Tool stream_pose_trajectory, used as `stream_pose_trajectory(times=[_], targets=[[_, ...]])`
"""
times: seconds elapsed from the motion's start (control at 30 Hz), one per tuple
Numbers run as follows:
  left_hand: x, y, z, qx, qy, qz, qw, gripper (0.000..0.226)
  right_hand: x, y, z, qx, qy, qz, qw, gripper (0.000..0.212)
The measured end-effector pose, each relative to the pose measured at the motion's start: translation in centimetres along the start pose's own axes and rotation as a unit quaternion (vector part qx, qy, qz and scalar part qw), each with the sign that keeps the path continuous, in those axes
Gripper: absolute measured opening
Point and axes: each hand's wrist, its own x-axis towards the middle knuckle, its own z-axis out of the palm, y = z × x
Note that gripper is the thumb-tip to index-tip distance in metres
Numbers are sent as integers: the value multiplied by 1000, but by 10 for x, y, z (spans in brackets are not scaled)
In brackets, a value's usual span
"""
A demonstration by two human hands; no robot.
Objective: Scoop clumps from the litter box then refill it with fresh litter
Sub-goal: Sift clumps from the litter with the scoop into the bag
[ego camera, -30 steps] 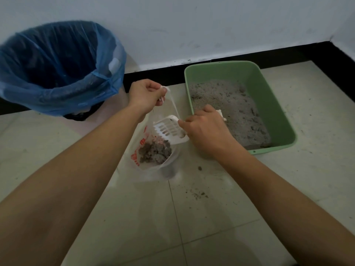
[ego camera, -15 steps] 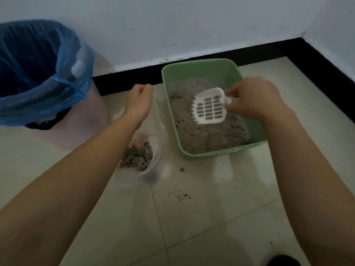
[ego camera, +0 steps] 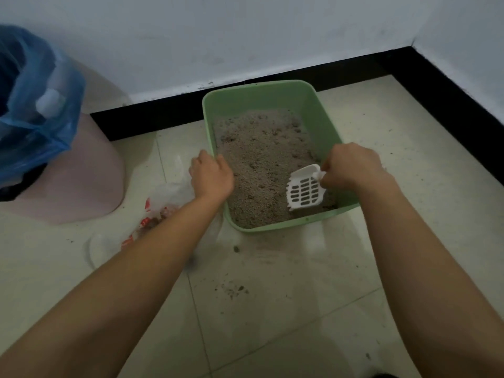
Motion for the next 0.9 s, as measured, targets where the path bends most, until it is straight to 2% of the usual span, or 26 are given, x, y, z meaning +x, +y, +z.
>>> stream_pose_trajectory(times=[0.03,0.2,0.33,0.67,0.9], targets=[[2,-5,4,-41,-6,-25,999,40,2,-1,6,6,-7,-10,1000,27],[-5,-16,19,-196,10,-47,979,40,16,4,17,42,-23,-12,999,26],[-2,-19,25,-206,27,-50,977,40,25,3,27,109,-41,3,993,31],[-2,-19,27,-241,29,-55,969,39,35,-52,68,291,-49,-21,955,14],[-2,-22,27,-250,27,-44,967,36,35,-50,85,398,-47,-27,916,27]])
